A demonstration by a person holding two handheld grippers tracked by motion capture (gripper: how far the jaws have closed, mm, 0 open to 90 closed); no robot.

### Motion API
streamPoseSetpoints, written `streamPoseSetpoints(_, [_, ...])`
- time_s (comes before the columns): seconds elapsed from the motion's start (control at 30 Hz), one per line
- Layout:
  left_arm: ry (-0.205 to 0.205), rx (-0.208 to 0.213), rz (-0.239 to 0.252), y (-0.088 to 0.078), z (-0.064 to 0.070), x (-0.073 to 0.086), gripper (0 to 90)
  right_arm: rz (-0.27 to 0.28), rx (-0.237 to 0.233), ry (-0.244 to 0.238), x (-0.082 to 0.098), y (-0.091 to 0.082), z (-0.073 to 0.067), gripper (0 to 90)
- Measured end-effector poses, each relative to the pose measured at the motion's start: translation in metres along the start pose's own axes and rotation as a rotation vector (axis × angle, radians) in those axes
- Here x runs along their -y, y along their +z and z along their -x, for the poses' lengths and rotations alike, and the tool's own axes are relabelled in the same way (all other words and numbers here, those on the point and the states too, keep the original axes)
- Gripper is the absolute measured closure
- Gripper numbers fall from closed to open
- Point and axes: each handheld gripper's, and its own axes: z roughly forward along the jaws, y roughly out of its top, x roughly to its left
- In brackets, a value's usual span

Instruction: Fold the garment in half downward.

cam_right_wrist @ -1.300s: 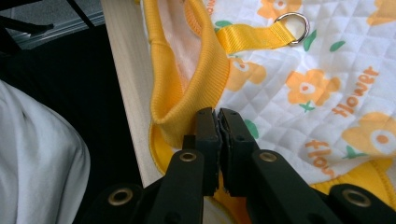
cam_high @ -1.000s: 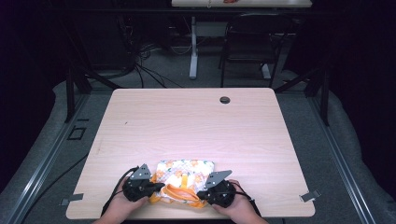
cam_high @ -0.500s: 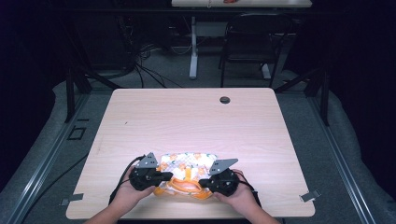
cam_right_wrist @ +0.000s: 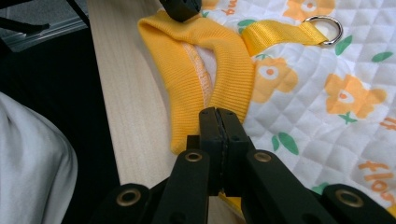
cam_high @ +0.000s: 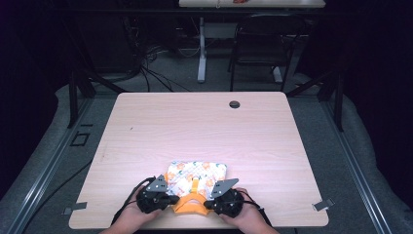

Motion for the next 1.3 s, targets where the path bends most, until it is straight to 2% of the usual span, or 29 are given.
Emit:
streamPoseSetpoints(0.07, [-0.002,-0.013,0.001,0.002,-0.003,-0.002,89.7,0.011,0.007,0.014,0.0,0.002,0.003,90.0])
streamPoseSetpoints(0.2, [-0.018,-0.027,0.013,0.006,-0.01,-0.007,89.7,-0.003,0.026,0.016,-0.003,0.002,0.013,90.0])
streamPoseSetpoints(0.23, [-0.021,-0.032,0.019,0.007,-0.012,-0.008,89.8,0.01,0.027,0.03,-0.003,0.003,0.016,90.0])
streamPoseSetpoints(0.37, [-0.047,-0.048,0.037,0.013,-0.021,-0.014,89.8,0.009,0.064,0.052,-0.006,0.004,0.029,90.0])
streamPoseSetpoints(0.53, [-0.084,-0.065,0.061,0.019,-0.03,-0.02,89.8,-0.007,0.114,0.054,-0.012,0.004,0.045,90.0])
streamPoseSetpoints(0.7, [-0.123,-0.075,0.09,0.024,-0.039,-0.023,89.8,0.01,0.127,0.097,-0.012,0.005,0.058,90.0])
streamPoseSetpoints(0.77, [-0.122,-0.089,0.1,0.026,-0.041,-0.025,89.8,0.029,0.134,0.121,-0.012,0.007,0.063,90.0])
streamPoseSetpoints(0.93, [-0.124,-0.118,0.091,0.03,-0.048,-0.032,89.8,0.004,0.175,0.103,-0.018,0.009,0.07,90.0])
streamPoseSetpoints(1.23, [-0.158,-0.133,0.12,0.035,-0.06,-0.035,89.8,-0.007,0.209,0.114,-0.027,0.014,0.087,90.0])
streamPoseSetpoints(1.3, [-0.174,-0.134,0.13,0.035,-0.062,-0.035,89.8,0.005,0.218,0.132,-0.028,0.015,0.089,90.0])
